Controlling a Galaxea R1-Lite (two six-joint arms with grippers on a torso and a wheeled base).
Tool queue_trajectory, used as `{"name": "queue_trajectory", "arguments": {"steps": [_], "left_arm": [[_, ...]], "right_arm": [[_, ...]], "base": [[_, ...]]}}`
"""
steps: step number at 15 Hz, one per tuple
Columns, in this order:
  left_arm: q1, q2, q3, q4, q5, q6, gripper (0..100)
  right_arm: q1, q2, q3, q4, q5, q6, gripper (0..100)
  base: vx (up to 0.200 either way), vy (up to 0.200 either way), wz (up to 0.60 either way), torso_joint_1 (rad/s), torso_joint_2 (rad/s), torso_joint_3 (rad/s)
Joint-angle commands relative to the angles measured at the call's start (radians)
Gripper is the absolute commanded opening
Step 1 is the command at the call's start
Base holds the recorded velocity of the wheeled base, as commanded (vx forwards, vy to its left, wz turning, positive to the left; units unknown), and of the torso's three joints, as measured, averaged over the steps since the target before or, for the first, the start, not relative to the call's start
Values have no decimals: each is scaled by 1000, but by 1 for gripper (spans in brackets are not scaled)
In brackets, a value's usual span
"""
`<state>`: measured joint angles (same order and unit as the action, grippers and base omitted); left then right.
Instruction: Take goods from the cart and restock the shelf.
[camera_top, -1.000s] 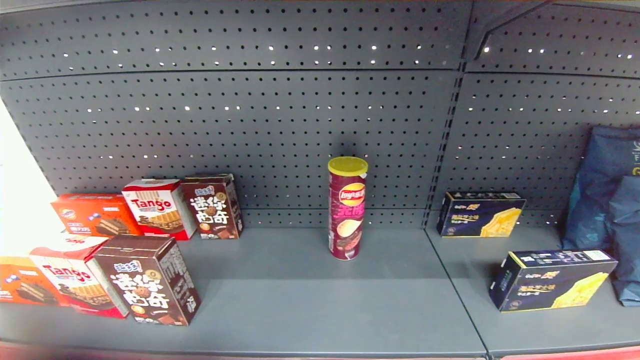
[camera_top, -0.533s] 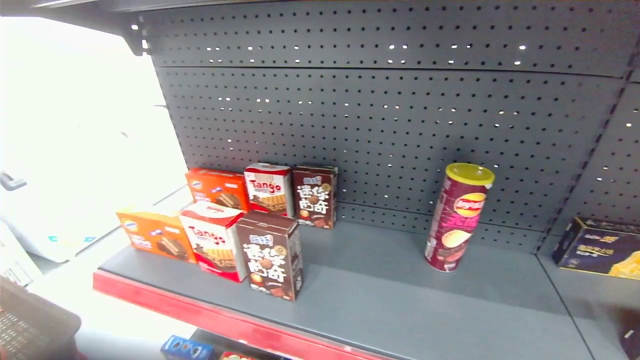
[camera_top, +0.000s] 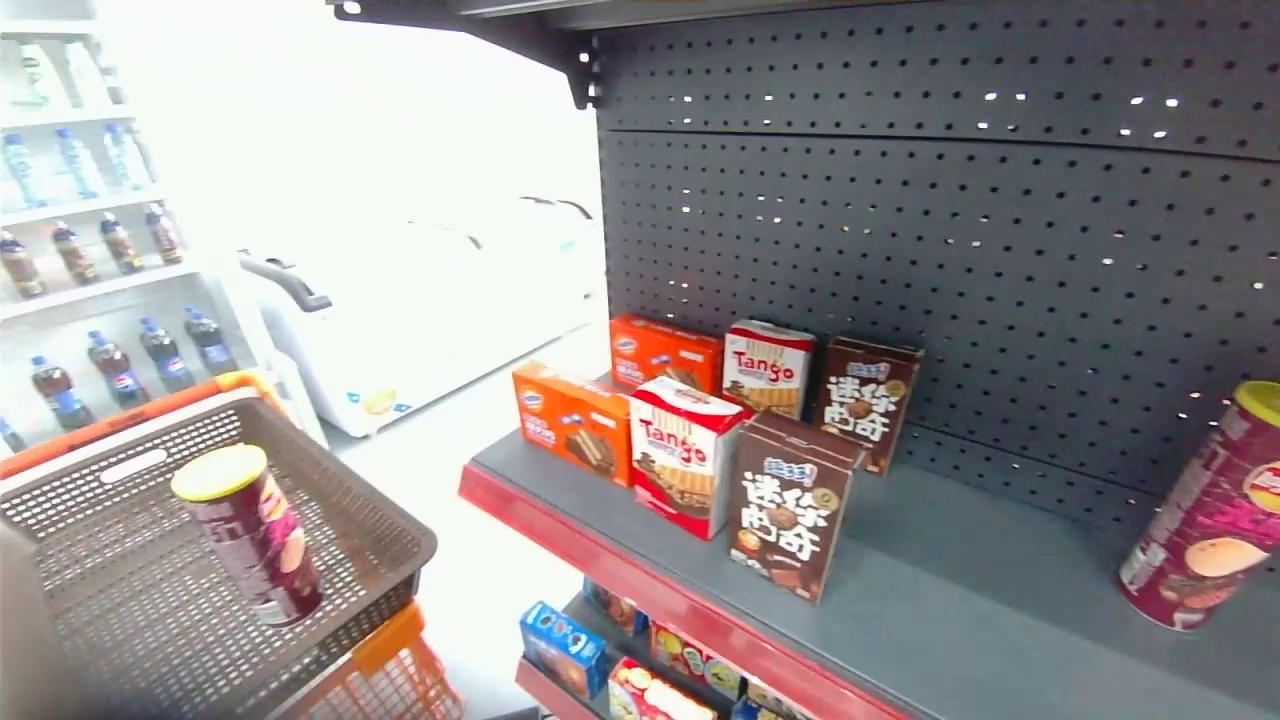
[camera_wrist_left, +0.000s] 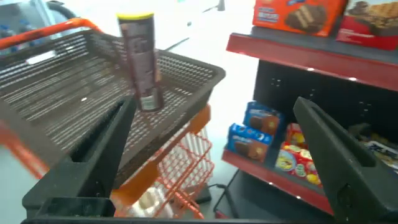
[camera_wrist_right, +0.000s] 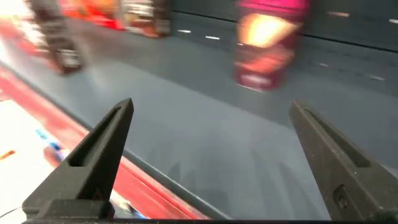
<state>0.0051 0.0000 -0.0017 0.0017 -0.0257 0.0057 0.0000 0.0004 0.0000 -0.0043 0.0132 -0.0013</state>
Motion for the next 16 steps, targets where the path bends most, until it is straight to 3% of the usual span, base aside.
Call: {"name": "queue_trajectory", "arguments": {"steps": [1,6,8,10,11,16], "left_arm": [[-1,0,0,0,0,0,100],[-1,2,-1,1,-8,8,100],[-1,0,0,0,-14,74,100],[1,0,0,1,-36,77,100],[1,0,-15,3,-3,82,100],[-24,256,-210,55,3,92,100]], "right_arm": [[0,0,0,-2,1,0,100],[0,0,0,0,-1,-3,100],[0,0,0,-2,-1,-2,100],[0,0,0,-2,1,-3,100],[0,0,0,0,1,-3,100],[0,0,0,0,1,-3,100]], "base": [[0,0,600,7,-7,7],[0,0,0,0,0,0],[0,0,0,0,0,0],[0,0,0,0,0,0],[0,0,0,0,0,0],[0,0,0,0,0,0]]}}
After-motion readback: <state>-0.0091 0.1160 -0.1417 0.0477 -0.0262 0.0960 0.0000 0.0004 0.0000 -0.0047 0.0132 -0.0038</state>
